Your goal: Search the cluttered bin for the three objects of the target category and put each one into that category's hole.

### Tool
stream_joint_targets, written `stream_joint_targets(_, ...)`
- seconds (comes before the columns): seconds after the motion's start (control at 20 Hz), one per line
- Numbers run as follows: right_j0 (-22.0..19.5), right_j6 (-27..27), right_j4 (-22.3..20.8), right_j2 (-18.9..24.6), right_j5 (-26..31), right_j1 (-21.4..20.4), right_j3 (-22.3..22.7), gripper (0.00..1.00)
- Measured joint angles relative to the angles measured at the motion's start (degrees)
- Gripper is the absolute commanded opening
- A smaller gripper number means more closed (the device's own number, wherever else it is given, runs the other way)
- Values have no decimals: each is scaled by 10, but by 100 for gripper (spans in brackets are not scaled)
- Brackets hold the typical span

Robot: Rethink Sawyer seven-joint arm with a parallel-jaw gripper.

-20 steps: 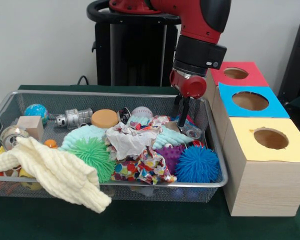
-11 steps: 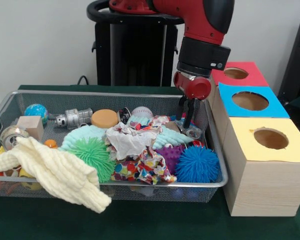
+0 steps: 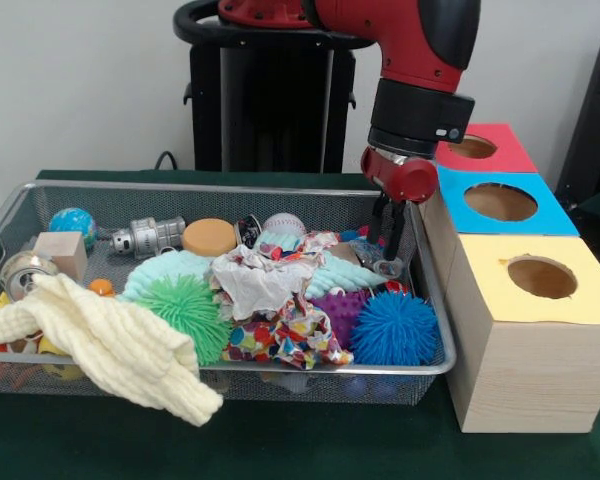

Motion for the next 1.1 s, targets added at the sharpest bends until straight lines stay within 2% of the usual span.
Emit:
stream_joint_targets(0.55, -1, 5, 0, 2, -11, 2, 0, 100)
stream_joint_targets(1.1, -3, 26, -3, 15, -59, 21, 0, 100)
